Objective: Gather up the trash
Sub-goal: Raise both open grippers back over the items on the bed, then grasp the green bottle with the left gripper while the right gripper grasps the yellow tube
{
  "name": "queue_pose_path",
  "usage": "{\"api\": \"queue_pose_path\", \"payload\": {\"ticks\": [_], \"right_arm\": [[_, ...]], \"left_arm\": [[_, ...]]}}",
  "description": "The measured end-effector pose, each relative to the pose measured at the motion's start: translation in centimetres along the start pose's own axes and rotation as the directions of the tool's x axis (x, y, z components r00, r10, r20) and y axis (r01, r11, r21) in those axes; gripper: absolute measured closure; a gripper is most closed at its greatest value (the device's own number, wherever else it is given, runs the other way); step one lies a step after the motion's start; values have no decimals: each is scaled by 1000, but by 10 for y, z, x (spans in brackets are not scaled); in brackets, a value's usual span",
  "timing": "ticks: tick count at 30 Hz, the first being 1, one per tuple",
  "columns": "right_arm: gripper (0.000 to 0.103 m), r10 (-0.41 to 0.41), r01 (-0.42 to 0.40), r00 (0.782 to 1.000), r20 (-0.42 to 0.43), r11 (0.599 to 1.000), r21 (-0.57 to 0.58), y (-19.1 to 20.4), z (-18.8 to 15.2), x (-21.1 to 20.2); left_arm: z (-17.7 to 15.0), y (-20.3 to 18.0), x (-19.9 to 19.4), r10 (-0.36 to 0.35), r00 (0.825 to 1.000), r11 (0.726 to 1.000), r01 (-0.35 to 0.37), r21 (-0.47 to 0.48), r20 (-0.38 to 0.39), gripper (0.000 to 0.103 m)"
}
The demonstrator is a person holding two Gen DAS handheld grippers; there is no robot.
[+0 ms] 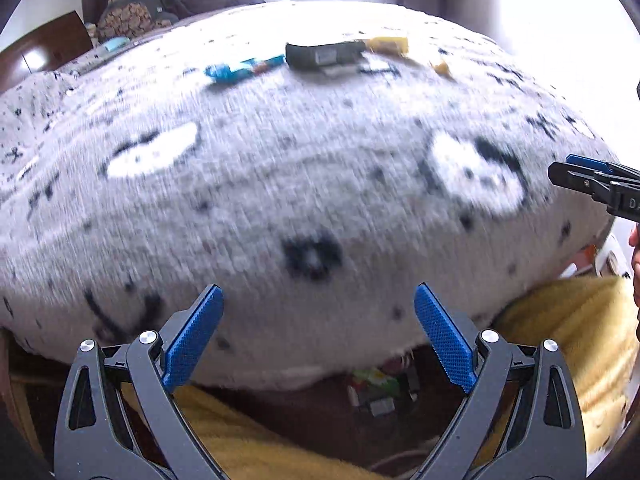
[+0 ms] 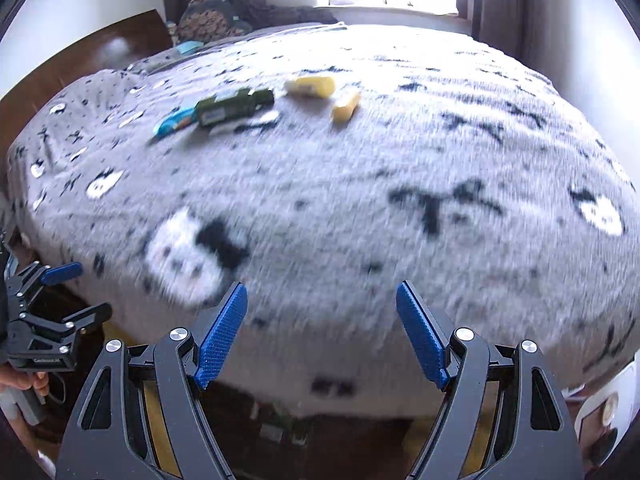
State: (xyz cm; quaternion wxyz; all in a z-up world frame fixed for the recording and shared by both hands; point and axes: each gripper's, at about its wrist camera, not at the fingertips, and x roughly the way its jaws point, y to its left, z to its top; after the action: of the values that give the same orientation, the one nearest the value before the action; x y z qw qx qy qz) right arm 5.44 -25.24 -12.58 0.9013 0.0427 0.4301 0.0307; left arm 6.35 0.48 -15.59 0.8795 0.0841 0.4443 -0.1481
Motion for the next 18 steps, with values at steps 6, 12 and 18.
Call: {"api": "queue_pose_path", "payload": {"ticks": [6, 12, 18], "right_arm": [[25, -19, 19, 1000, 14, 1000, 8, -7, 35, 21], [25, -22, 22, 1000, 11, 1000, 17, -7, 69, 49], [26, -12, 12, 1000, 4, 999, 37, -9, 106, 82]], "left_arm": [[43, 7, 10, -9, 999, 1000, 8, 20, 44, 12], [90, 18, 44, -21, 999, 1000, 22, -9, 34, 12], [130, 17, 83, -33, 999, 999, 32, 17, 18, 12]]}}
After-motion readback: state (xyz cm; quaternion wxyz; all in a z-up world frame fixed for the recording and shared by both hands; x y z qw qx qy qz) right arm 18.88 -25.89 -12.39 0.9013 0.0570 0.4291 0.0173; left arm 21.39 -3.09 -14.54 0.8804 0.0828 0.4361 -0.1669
